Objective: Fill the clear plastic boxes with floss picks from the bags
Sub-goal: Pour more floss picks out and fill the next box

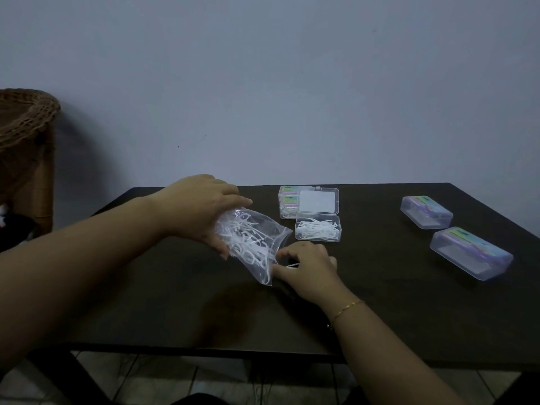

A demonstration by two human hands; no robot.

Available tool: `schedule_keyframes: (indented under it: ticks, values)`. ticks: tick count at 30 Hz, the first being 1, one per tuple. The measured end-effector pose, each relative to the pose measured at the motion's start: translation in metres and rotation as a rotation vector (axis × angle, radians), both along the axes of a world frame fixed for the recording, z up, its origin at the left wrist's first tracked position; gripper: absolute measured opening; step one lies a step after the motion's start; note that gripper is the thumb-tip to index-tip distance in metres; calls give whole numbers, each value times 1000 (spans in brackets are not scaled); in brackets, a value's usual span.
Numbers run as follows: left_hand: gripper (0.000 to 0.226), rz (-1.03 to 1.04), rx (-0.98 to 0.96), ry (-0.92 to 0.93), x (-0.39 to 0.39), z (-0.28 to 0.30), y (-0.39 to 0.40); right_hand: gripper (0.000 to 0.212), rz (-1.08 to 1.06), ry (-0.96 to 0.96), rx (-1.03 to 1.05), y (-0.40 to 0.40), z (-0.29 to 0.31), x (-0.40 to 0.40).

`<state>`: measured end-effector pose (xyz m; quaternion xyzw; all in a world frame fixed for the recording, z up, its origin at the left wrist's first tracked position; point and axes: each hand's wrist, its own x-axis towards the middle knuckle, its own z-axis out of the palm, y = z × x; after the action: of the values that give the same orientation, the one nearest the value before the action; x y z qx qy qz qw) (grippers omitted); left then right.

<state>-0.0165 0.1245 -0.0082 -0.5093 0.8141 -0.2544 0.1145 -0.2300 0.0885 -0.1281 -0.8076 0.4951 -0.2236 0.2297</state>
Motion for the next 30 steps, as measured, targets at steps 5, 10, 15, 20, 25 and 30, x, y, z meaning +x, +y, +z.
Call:
schedule_keyframes:
  ticks: [5,10,15,20,25,30]
  values:
    - [105,-30,-5,-12,-3,2,-2,7,-28,-55,8,0,-3,1]
    - [105,-14,-14,-24,-3,6,-1,11,-38,-171,50,1,1,-1]
    - [103,-39,-25,-11,-7,6,-1,21,18,-29,-15,1,-1,1]
    - [106,61,53,-111,-14,14,-2,9,-46,-117,-12,2,-1,1]
    - [110,25,52,-86,-14,18,-4,18,20,-108,5,5,3,0]
    - [114,19,65,-123,-21,18,-8,15,-7,-54,-16,4,1,1]
